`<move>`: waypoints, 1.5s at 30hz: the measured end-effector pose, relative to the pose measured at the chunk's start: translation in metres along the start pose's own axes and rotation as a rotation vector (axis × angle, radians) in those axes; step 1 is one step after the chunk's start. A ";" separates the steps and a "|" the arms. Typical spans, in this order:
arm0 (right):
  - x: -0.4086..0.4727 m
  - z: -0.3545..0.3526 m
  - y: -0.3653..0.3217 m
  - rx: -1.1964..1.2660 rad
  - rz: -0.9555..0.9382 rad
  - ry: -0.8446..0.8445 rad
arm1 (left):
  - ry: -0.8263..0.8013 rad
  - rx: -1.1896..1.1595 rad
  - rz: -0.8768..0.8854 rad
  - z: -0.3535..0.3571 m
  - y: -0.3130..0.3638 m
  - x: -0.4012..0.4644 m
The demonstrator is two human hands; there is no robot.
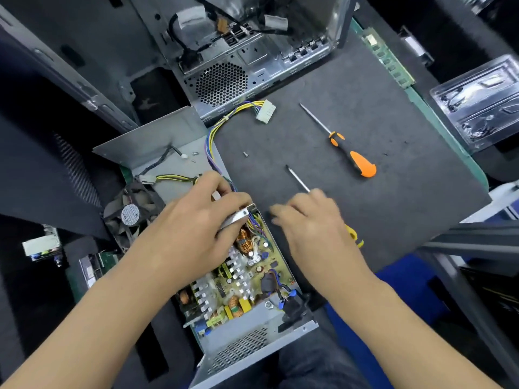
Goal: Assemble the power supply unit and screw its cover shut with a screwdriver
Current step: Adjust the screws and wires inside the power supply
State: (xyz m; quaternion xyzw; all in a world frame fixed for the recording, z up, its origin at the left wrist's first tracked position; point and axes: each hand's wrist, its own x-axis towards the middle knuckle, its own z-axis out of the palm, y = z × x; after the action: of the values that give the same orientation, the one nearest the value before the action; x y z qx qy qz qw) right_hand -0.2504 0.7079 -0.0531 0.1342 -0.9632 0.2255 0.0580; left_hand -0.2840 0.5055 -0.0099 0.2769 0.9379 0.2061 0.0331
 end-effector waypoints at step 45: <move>0.005 0.019 -0.019 0.447 0.348 0.020 | -0.173 0.052 -0.129 -0.006 0.011 0.004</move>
State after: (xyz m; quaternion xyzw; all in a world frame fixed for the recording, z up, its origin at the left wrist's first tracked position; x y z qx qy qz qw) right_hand -0.2504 0.6820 -0.0612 -0.0261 -0.8975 0.4401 -0.0033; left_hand -0.2827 0.5138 0.0002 0.2335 0.9525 0.1545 0.1197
